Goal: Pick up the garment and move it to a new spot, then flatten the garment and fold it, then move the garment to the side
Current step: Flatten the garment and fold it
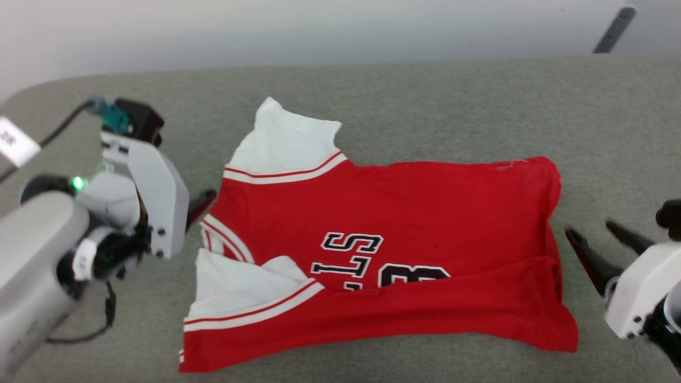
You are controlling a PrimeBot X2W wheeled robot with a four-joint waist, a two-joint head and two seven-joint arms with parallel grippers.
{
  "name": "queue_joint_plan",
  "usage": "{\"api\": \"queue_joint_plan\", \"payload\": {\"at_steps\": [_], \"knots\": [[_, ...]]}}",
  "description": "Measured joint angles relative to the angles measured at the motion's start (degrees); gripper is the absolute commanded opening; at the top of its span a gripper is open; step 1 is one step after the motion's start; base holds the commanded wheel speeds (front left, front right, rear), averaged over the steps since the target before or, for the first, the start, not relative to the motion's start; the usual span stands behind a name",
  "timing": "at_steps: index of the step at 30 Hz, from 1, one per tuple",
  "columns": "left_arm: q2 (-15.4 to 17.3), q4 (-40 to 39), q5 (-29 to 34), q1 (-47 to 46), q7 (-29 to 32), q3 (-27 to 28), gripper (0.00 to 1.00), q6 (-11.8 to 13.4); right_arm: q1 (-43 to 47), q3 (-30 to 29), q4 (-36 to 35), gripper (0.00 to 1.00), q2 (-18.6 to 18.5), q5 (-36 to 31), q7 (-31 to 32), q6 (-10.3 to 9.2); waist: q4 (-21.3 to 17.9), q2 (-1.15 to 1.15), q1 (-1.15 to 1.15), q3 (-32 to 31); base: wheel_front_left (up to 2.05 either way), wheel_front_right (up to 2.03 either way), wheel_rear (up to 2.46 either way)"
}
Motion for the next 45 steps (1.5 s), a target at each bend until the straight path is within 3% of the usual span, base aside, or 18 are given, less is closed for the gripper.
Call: {"api": "queue_joint_plan", "payload": {"at_steps": [9, 15, 23, 31, 32, 33, 34, 45], "knots": [[-3.5, 10.3, 4.6, -7.4, -5.4, 1.1, 1.0, -6.7, -3.4, 4.7, -2.8, 1.0, 4.5, -5.2, -28.8, 0.0, -5.7, 0.0, 0.0, 2.5, 0.0, 0.0, 0.0], [-5.2, 18.8, 6.8, -12.0, -6.7, 1.1, 1.0, -10.9, -3.7, 6.2, -0.8, 1.0, 8.5, -8.9, -42.5, 0.0, -9.4, 0.0, 0.0, 5.6, 0.0, 0.0, 0.0], [-5.8, 29.1, 8.1, -17.9, -2.6, 0.0, 1.0, -14.7, -3.6, 8.2, 2.6, 1.0, 11.8, -9.1, -47.2, 0.0, -13.5, 0.0, 0.0, 11.2, 0.0, 0.0, 0.0], [-7.0, 38.0, 9.2, -22.0, 2.8, -1.4, 1.0, -15.7, -5.3, 9.8, 4.4, 1.0, 12.2, -8.7, -47.8, 0.0, -16.8, 0.0, 0.0, 16.2, 0.0, 0.0, 0.0], [-7.4, 39.1, 8.6, -22.7, 4.2, -1.1, 0.96, -15.5, -5.5, 10.0, 4.4, 1.0, 12.2, -8.7, -47.8, 0.0, -17.1, 0.0, 0.0, 16.7, 0.0, 0.0, 0.0], [-7.9, 40.1, 7.7, -23.4, 5.5, -0.8, 0.23, -15.5, -5.9, 10.3, 4.5, 1.0, 12.1, -8.5, -47.4, 0.0, -17.4, 0.0, 0.0, 17.2, 0.0, 0.0, 0.0], [-8.3, 40.8, 7.1, -23.9, 6.5, -0.6, 0.0, -15.2, -6.2, 10.6, 4.5, 1.0, 11.9, -8.5, -46.9, 0.0, -17.6, 0.0, 0.0, 17.6, 0.0, 0.0, 0.0], [-11.4, 43.8, 6.2, -26.8, 10.2, -0.7, 0.0, -15.3, -13.0, 11.3, 5.2, 1.0, 9.4, -5.4, -34.3, 0.0, -17.4, 0.0, 0.0, 19.1, 0.0, 0.0, 0.0]]}}
